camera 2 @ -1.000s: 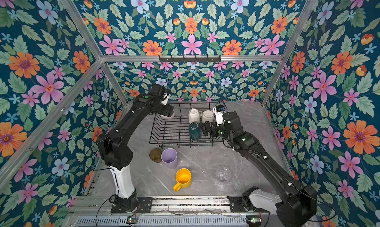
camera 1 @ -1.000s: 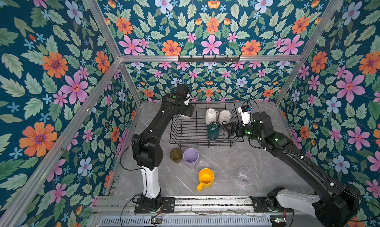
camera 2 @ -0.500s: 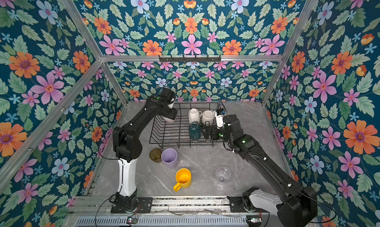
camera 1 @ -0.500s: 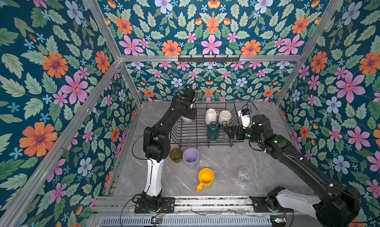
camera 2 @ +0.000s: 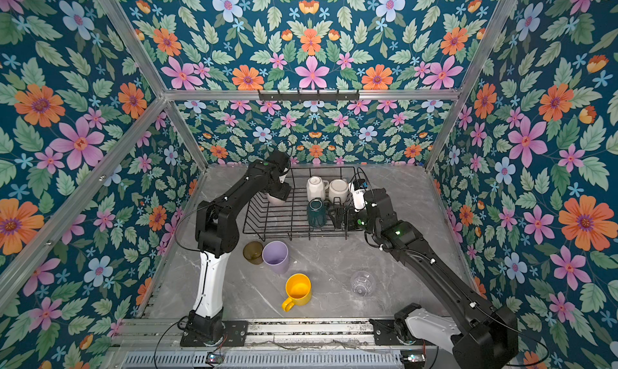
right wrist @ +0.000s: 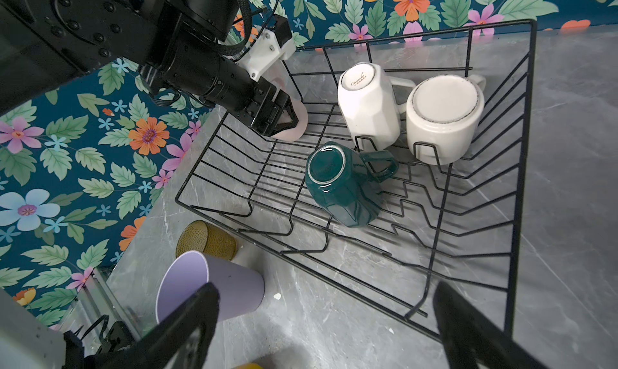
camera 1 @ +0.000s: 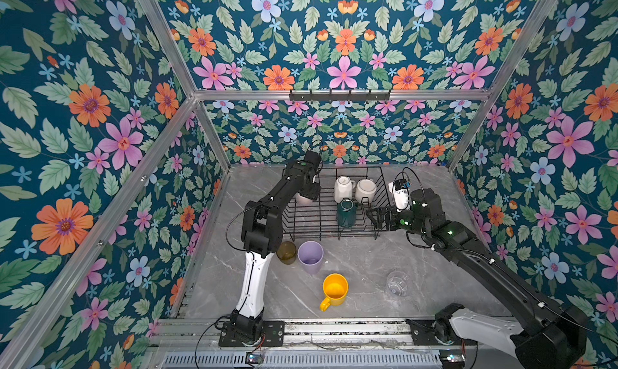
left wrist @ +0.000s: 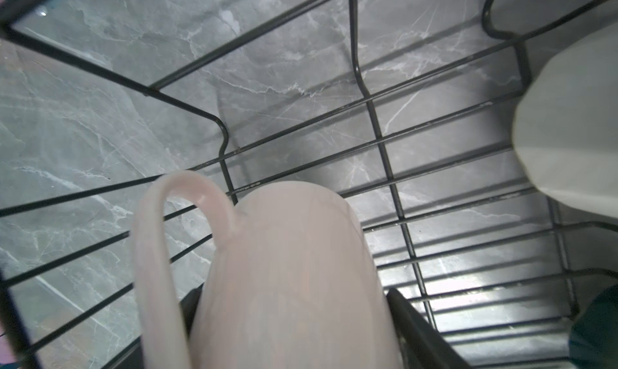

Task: Load cups into a dish rack
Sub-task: Place the cup upside down at the dish rack.

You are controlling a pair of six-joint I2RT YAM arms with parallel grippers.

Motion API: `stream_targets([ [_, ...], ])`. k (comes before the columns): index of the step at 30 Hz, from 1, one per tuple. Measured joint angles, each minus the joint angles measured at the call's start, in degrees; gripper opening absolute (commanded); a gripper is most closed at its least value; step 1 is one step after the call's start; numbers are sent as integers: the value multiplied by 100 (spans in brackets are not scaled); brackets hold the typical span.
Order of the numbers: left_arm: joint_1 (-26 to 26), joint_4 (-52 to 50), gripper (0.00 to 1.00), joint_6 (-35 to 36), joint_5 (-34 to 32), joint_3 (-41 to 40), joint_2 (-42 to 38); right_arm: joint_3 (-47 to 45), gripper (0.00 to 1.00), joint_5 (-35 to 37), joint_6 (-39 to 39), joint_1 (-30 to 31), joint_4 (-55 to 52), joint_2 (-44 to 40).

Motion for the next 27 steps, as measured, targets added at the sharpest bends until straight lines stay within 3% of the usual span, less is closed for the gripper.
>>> stream_targets([
  [7,81,72,3,17,76,20,138,-35,99,2,17,0,-17,0],
  [10,98,87,19,17,92,26,153,-42,99,2,17,0,-22,0],
  [13,133,125,47,15,166,44,181,-42,99,2,17,0,-22,0],
  [16,140,179,69,11,175,44,186,-42,99,7,17,0,-31,0],
  [23,153,319,88,-4,164,42,197,-39,99,24,20,0,-39,0],
  [27,166,310,93,17,101,-4,238,-39,99,28,20,0,-59,0],
])
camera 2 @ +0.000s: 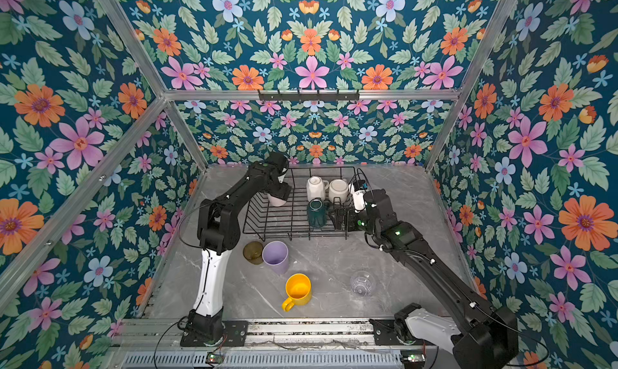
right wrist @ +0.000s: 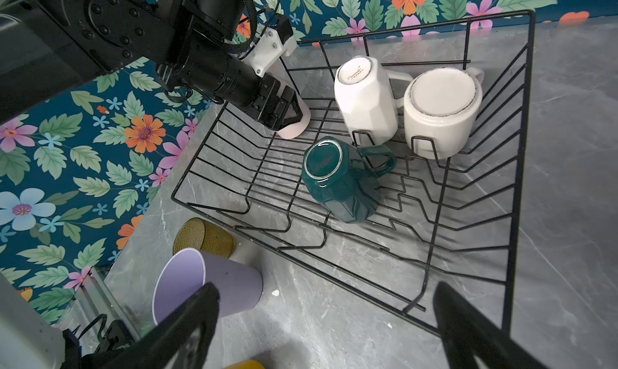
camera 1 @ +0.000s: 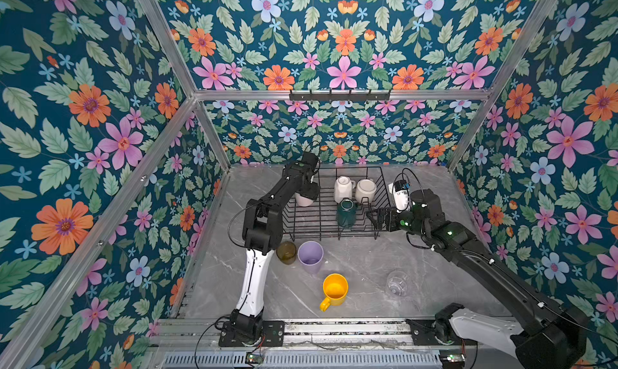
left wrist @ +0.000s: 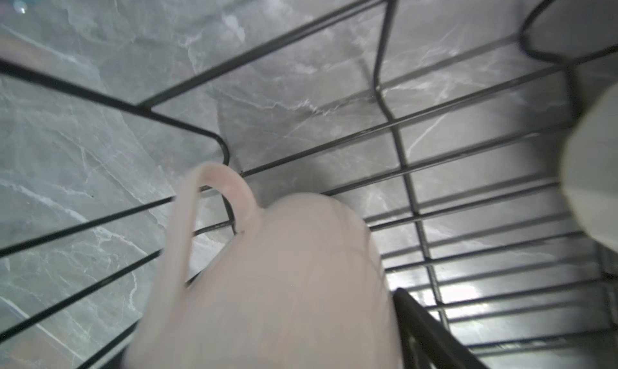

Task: Load cups into a dish rack
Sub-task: Place the cup upside down at the dish rack.

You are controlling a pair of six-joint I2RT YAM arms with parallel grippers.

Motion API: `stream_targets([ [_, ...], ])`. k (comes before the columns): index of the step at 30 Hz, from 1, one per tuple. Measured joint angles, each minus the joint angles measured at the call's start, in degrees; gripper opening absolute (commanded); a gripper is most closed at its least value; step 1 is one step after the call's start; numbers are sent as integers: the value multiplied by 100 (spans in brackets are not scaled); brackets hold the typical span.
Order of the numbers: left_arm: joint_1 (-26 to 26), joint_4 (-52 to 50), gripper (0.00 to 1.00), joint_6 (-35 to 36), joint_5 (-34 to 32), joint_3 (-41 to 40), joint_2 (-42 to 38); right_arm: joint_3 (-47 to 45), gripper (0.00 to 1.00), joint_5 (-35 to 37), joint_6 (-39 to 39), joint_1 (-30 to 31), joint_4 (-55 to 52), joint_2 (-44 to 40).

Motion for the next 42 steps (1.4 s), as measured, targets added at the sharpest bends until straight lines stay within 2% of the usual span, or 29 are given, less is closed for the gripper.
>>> stream_targets([
  [5,20,4,99,2,2,-76,-59,4,99,15,0,0,-118,-4],
  [17,22,302,99,0,195,-374,-586,33,99,125,-4,0,-345,-98],
  [23,22,704,99,-11,225,-748,-1130,46,99,258,-26,-7,-566,-118],
  [32,22,1469,99,-214,212,-1731,-2634,103,99,264,-33,-7,-710,39],
  [42,28,1757,96,-658,533,-3748,-5134,323,99,280,-151,-7,-743,358],
])
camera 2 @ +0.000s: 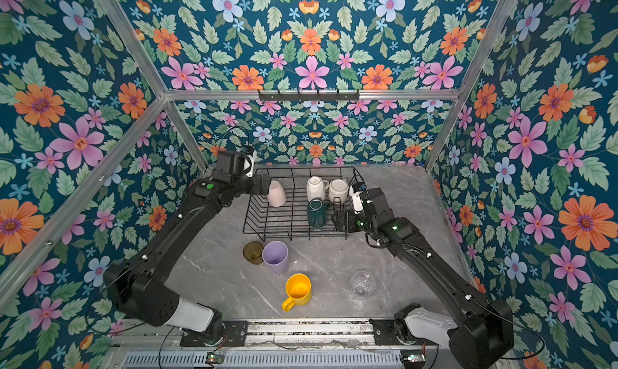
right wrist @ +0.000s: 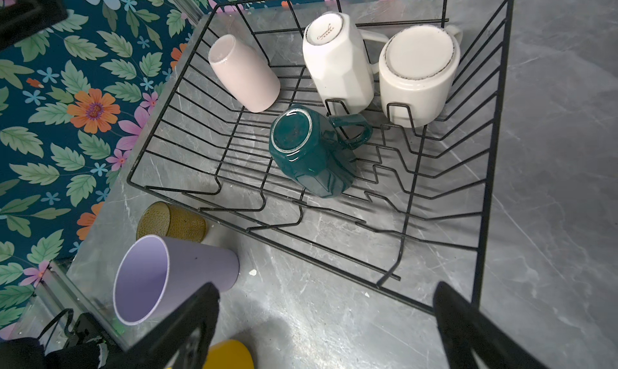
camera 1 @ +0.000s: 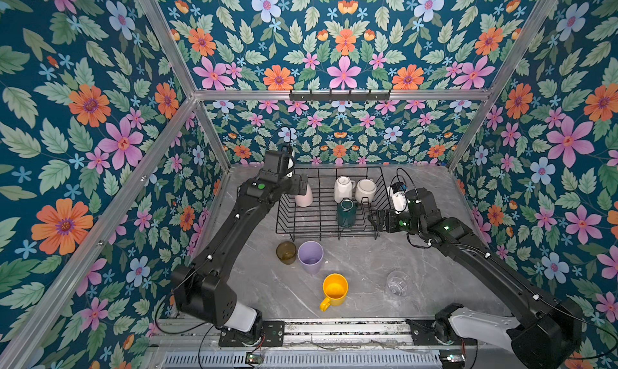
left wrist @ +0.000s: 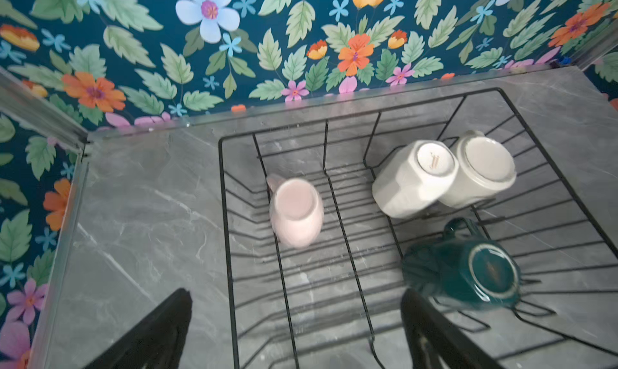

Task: Load cups into a dish rack
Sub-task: Pick up the cup from the center of the table.

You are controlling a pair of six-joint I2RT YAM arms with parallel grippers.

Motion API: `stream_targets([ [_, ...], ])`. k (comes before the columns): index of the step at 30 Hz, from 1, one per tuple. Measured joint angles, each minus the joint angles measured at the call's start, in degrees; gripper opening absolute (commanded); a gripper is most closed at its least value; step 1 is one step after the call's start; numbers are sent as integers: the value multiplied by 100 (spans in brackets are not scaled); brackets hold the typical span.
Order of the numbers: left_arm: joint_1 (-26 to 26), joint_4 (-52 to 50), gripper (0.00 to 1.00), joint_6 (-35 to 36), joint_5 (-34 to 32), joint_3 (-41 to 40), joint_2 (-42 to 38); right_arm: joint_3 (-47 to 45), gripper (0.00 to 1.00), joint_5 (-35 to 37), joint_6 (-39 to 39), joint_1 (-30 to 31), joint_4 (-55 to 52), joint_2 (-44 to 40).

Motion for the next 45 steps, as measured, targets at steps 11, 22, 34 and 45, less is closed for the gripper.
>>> stream_targets([
  [11,0,-802,74,-573,437,-1478,-1589,160,99,24,-22,0,24,337],
  [22,-402,-1246,64,-1182,1040,-2402,-2074,157,98,-9,-26,0,31,413],
  [34,-1097,-1272,62,-1655,887,-2826,-1891,57,98,-11,-22,0,11,334],
  [45,-1250,-916,57,-1777,695,-2975,-1436,-15,98,-7,-20,0,4,264],
])
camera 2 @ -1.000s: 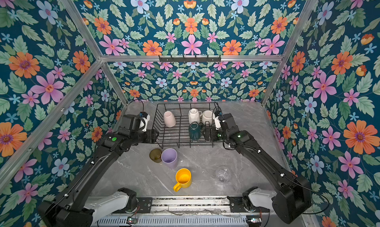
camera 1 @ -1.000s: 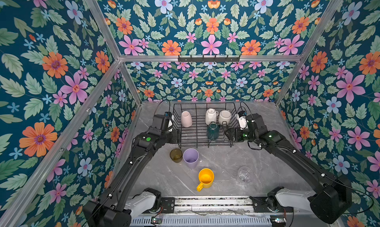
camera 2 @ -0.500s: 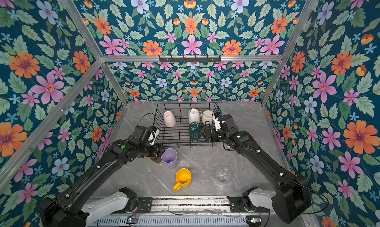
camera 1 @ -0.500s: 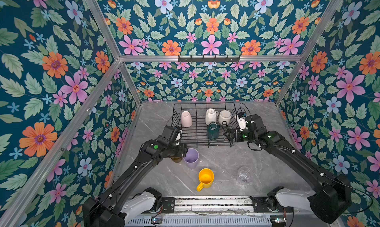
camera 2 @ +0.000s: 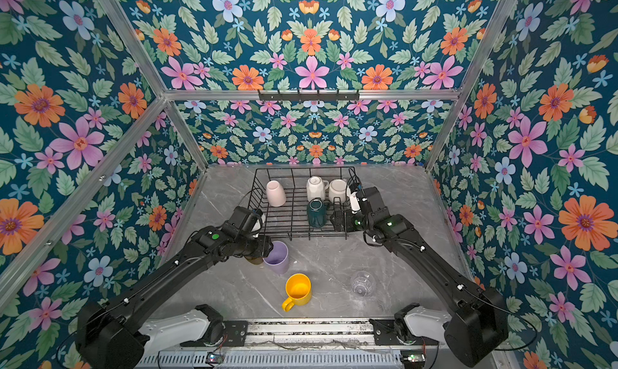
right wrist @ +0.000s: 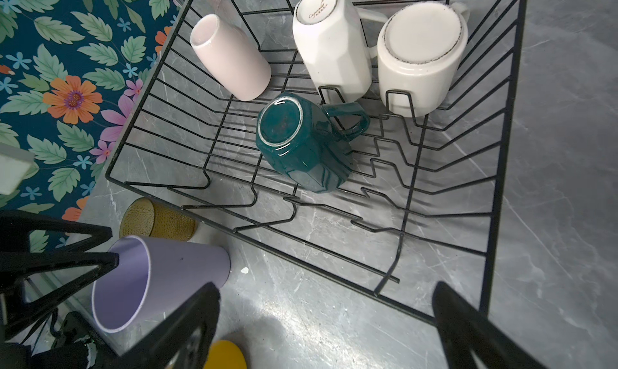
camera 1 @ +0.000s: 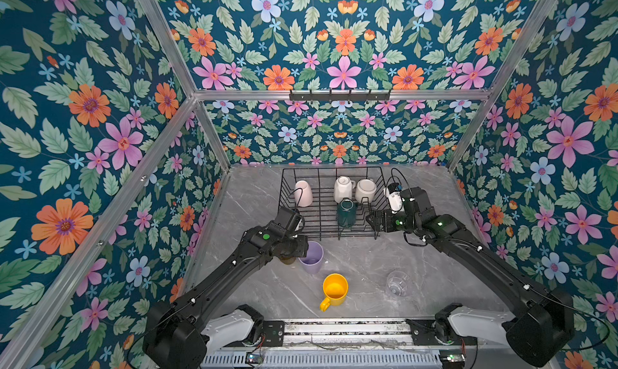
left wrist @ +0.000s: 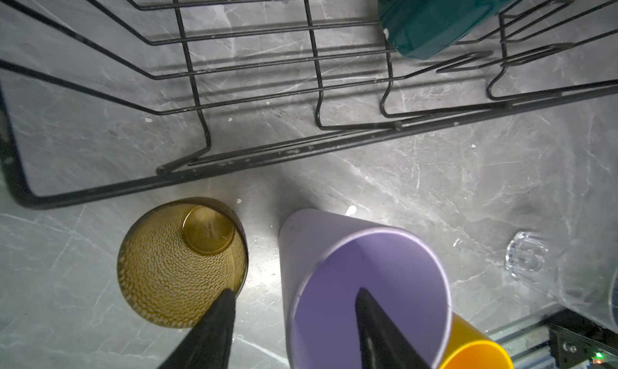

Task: Load cups into a dish rack
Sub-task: Pick up the cup from the center of the table.

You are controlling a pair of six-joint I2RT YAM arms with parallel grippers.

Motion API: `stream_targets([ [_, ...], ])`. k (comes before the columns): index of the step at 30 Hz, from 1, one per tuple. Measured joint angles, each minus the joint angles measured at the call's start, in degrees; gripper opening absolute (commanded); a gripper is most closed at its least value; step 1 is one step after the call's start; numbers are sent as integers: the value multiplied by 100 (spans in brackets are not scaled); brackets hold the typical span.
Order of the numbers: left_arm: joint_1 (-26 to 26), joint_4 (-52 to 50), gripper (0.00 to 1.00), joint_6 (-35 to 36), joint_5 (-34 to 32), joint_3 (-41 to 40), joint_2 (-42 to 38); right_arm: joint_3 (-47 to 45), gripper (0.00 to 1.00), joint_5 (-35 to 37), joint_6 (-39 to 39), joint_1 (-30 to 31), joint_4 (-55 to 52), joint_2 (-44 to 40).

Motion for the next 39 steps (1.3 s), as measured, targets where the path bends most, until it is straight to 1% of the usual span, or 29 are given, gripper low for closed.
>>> stream_targets([
  [3,-28,116,55,0,-42,-46,136,-2,98,0,0,0,0,0],
  [10,-59,258,46,0,-90,-109,332,-42,98,2,-2,0,0,0],
  [14,-76,352,44,2,-94,-166,424,-55,98,2,-2,0,-4,0],
  [19,-103,376,27,24,-81,-238,514,-57,98,9,-4,0,-4,0],
  [27,-103,330,0,151,-125,-208,435,-4,98,17,-22,0,-7,11],
  [33,-103,181,0,205,-138,-48,227,24,98,-2,-22,0,-11,11],
  [39,-103,-299,0,409,-221,417,-140,35,98,-57,-20,0,2,11],
])
